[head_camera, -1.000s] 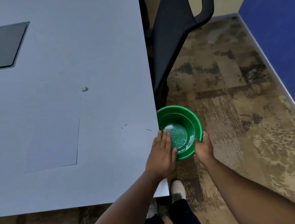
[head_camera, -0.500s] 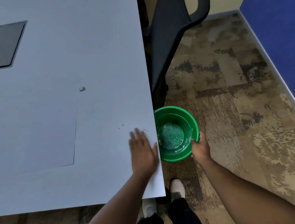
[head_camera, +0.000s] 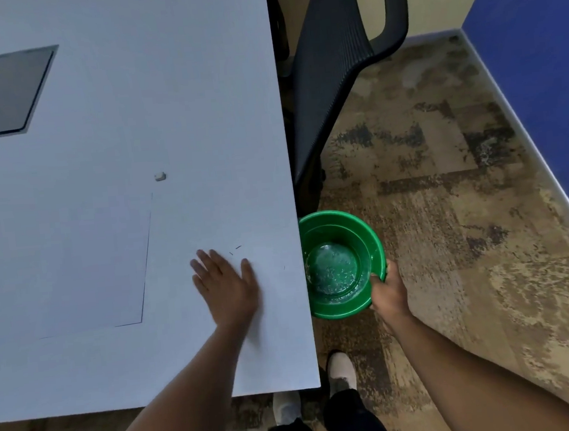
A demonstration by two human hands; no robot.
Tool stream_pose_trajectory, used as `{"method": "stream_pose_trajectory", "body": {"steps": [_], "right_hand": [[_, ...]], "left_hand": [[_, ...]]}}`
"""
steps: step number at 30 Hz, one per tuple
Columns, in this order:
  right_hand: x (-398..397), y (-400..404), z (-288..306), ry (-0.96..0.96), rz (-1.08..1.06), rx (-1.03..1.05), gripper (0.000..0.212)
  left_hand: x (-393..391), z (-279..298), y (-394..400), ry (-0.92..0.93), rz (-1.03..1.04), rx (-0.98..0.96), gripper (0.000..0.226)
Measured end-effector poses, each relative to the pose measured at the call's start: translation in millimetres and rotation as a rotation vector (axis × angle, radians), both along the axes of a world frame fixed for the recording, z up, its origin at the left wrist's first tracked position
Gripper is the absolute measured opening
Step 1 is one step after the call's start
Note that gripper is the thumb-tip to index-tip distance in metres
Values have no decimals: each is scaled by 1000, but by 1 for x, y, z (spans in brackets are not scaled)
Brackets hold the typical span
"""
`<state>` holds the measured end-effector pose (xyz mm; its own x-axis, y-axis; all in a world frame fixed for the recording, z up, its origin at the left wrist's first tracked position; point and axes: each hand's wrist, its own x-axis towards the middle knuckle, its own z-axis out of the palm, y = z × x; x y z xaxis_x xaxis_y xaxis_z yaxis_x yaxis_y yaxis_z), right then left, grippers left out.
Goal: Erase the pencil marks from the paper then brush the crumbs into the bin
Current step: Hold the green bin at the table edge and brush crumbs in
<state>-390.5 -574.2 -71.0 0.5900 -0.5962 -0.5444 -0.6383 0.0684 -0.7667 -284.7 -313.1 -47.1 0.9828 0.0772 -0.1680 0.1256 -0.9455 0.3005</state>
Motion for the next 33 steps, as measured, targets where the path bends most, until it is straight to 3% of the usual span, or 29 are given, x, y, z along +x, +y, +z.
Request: {"method": "stream_pose_trajectory", "body": {"steps": [5, 13, 15, 17, 21, 23, 29, 33], "right_hand": [[0, 1, -2, 19, -2, -1, 33], [9, 1, 4, 29, -17, -21, 31], [11, 0, 7, 20, -16, -33, 31], [11, -2, 8, 19, -9, -36, 32], [10, -2, 9, 21, 9, -52, 31], [9, -2, 8, 22, 8, -54, 31], [4, -2, 4, 29, -17, -32, 33], [9, -1, 4, 30, -18, -15, 32]], "left_hand": [[7, -5, -1, 60, -181, 48, 79], [-58, 6, -58, 62, -793, -152, 68], [-62, 5, -60, -3, -767, -150, 67], [-59, 5, -54, -44, -587, -99, 71], [-40, 5, -33, 90, -230, 34, 88], [-42, 7, -37, 118, -298, 60, 88], [-89, 8, -86, 93, -837, -38, 72], [-68, 9, -79, 69, -607, -102, 76]]}}
